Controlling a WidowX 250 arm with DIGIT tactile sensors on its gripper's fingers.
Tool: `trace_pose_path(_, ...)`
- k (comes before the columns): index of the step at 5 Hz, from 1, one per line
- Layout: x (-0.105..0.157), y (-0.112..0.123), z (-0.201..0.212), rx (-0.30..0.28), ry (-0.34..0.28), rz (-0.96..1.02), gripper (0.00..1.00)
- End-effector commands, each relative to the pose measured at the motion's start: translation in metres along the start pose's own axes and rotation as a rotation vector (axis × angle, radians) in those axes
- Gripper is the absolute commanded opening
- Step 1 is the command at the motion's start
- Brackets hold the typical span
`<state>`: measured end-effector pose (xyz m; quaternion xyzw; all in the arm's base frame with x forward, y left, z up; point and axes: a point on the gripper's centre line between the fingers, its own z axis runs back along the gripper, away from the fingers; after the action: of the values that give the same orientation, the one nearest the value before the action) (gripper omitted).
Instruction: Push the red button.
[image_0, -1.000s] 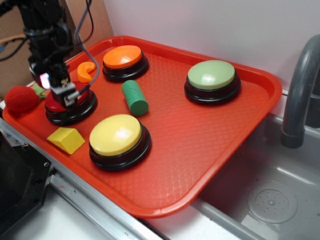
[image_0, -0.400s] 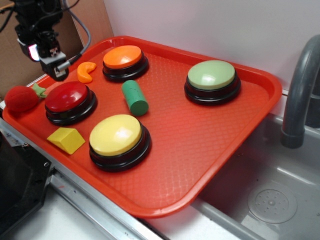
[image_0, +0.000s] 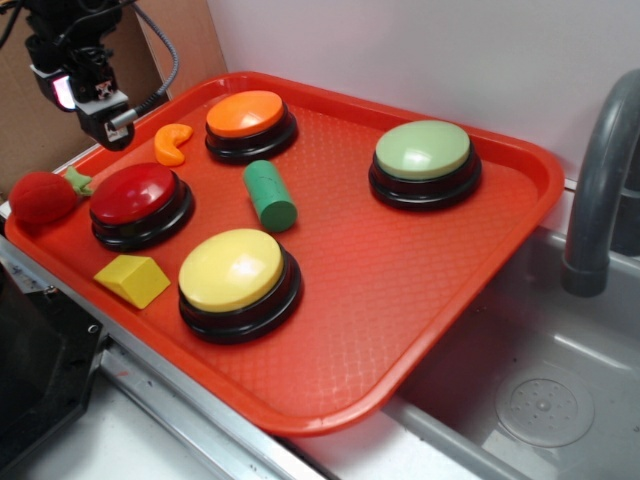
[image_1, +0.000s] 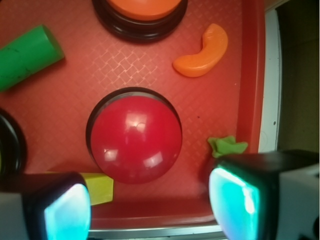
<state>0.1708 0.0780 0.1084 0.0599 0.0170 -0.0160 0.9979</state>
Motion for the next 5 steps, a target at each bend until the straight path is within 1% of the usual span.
trace_pose_path(1,0.005,0.015,0.017,-0.014,-0.027,0.044,1.00)
trace_pose_path(2,0.002,0.017,0.022,-0.044,-0.010,0.068,1.00)
trace_pose_path(3,0.000,0.017,0.028,-0.024,-0.014,0.074,1.00)
trace_pose_path(4,0.001,0.018,0.035,-0.030,-0.044,0.064,1.00)
trace_pose_path(5,0.001,0.021,0.038,-0.037,-0.043,0.076,1.00)
